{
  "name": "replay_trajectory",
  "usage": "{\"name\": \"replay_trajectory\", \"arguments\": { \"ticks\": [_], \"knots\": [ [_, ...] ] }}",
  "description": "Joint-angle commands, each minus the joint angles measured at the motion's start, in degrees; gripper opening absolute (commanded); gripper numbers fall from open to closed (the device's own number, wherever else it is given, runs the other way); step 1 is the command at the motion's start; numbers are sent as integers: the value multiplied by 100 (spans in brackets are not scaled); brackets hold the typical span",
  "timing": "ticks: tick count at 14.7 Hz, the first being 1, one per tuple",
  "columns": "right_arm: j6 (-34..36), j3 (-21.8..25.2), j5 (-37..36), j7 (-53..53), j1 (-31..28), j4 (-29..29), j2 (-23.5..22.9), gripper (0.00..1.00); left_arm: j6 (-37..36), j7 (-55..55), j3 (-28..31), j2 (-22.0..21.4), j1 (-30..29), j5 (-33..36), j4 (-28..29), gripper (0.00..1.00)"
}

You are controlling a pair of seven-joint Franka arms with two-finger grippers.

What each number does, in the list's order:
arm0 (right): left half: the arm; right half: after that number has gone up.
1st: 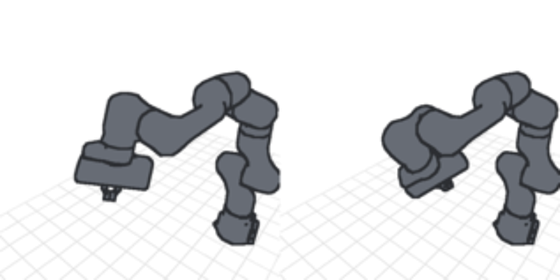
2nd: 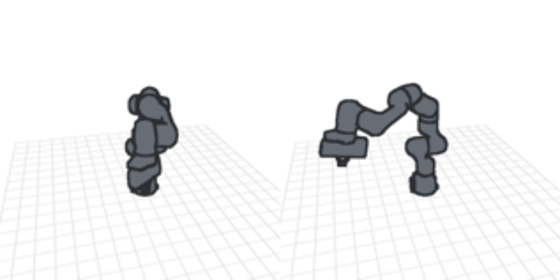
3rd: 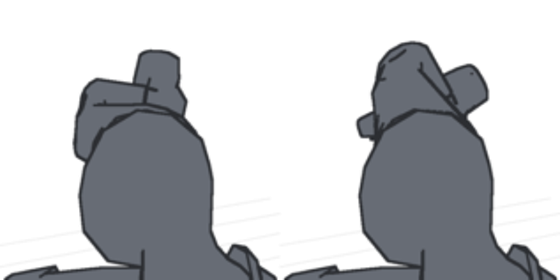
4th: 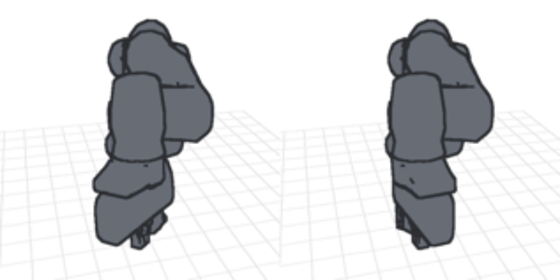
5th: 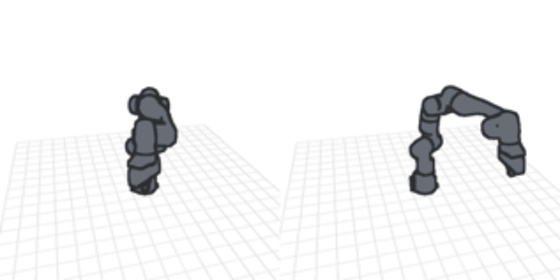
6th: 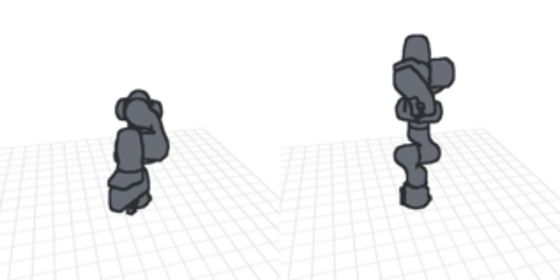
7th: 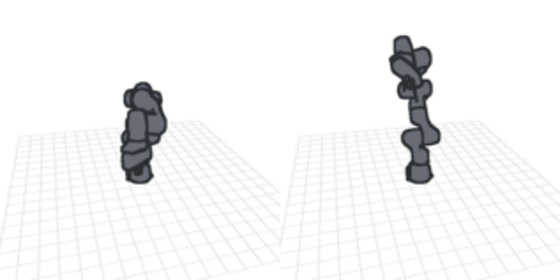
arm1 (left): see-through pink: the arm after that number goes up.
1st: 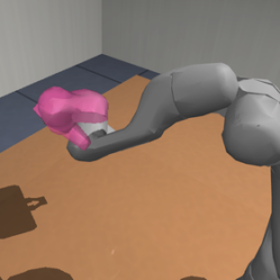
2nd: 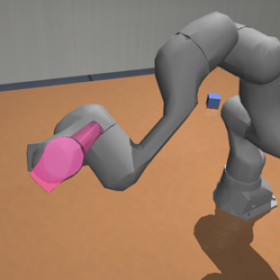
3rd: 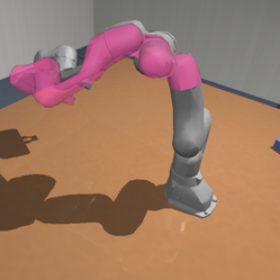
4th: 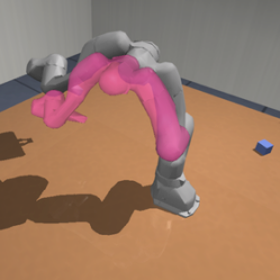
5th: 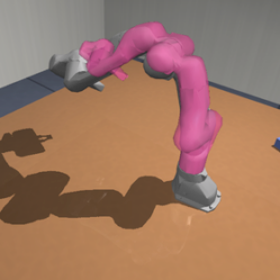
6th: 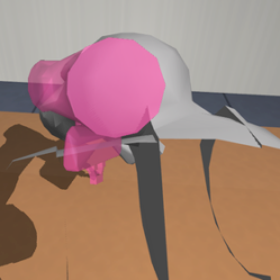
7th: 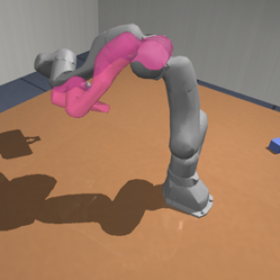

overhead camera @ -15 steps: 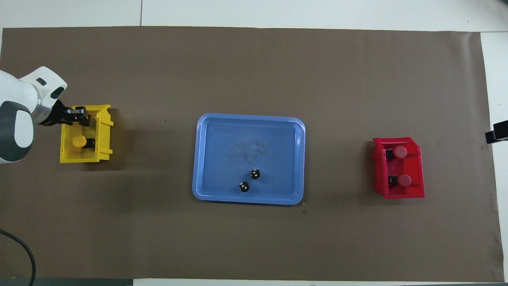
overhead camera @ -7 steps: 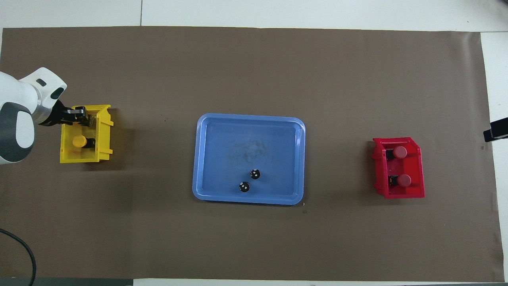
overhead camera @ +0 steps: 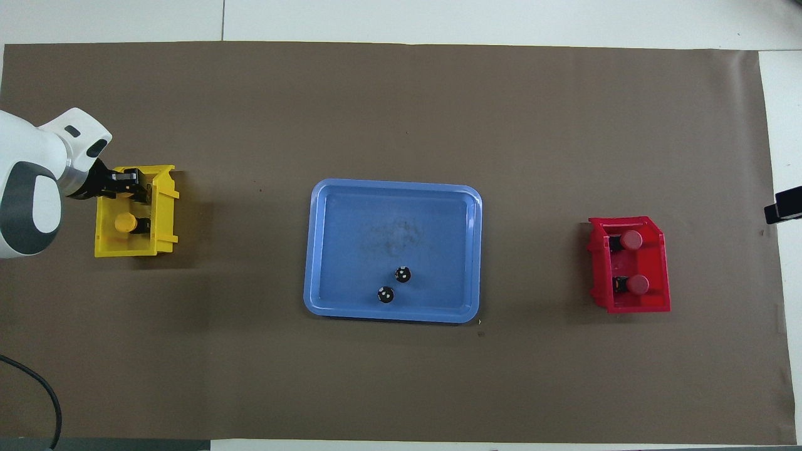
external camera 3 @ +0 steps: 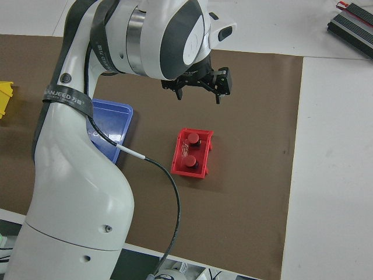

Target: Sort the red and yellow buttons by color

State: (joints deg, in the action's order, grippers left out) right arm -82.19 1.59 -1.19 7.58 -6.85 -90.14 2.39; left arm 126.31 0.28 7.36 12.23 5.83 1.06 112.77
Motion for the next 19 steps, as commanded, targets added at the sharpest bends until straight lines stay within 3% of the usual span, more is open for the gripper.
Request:
{"name": "replay_trajectory", "arguments": {
  "ticks": [1,4,7,9,11,13,16,19],
  "knots": [
    [80,8,-13,-11,17,-65,68,100,16,-72,-24,-45,-3,-36,-1,100],
    [71,-1,-22,-2,25,-74,77,100,-229,-63,-42,-89,-12,-36,-219,100],
    [107,8,-13,7,-27,-74,86,100,-1071,-72,-42,-177,-21,-45,-763,100],
    [89,8,-21,-2,-1,-74,86,100,-1240,-64,-59,-264,-12,-45,-853,100],
    [54,8,-21,-11,8,-74,77,100,-1503,-37,-120,-623,6,-123,-932,100],
    [54,8,-13,-11,-1,-74,86,100,-2222,-63,-200,-1151,6,-176,-1099,100],
    [-138,-1,5,-11,17,-170,103,100,-3110,-98,-226,-1530,128,-176,-1406,100],
    [-307,-1,5,6,25,-188,95,100,-3560,-134,-270,-1698,181,-176,-1564,100]
  ]
}}
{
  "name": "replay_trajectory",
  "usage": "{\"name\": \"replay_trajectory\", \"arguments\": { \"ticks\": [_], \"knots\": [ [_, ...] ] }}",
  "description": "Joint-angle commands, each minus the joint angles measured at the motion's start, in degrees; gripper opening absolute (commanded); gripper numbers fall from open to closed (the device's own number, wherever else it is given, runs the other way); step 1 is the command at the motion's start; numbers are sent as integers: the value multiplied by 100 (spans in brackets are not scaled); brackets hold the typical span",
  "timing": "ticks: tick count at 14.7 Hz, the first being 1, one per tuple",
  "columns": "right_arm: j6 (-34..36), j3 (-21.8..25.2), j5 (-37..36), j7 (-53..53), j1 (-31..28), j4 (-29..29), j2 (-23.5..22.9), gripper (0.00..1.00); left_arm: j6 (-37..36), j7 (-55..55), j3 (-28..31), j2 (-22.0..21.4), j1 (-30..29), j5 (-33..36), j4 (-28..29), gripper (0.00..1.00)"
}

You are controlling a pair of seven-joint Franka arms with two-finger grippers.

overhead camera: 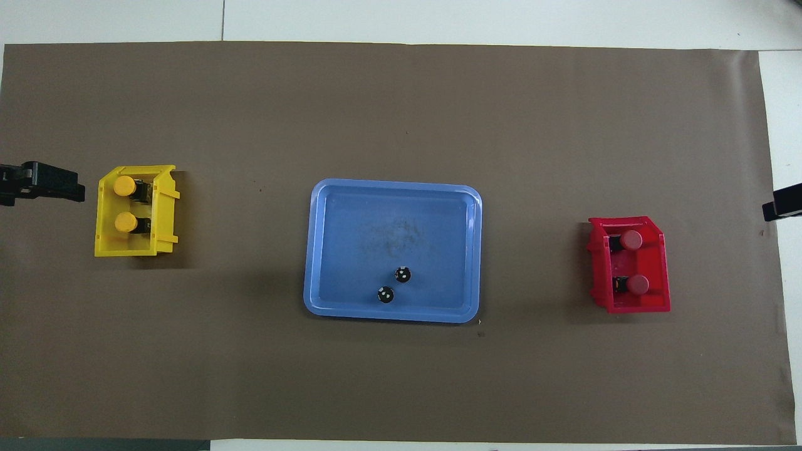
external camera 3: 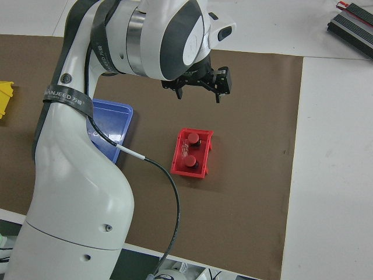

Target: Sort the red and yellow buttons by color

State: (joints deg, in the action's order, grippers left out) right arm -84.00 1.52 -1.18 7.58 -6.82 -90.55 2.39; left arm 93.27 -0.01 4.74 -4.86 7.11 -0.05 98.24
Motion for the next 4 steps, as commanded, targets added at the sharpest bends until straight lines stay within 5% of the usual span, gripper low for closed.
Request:
{"name": "replay_trajectory", "arguments": {
  "ticks": [1,4],
  "knots": [
    [-108,7,12,-2,22,-147,95,100,-344,-105,-52,12,71,-66,-182,100],
    [-99,7,12,-2,22,-156,95,100,-424,-96,-61,12,71,-66,-296,100]
  ]
}}
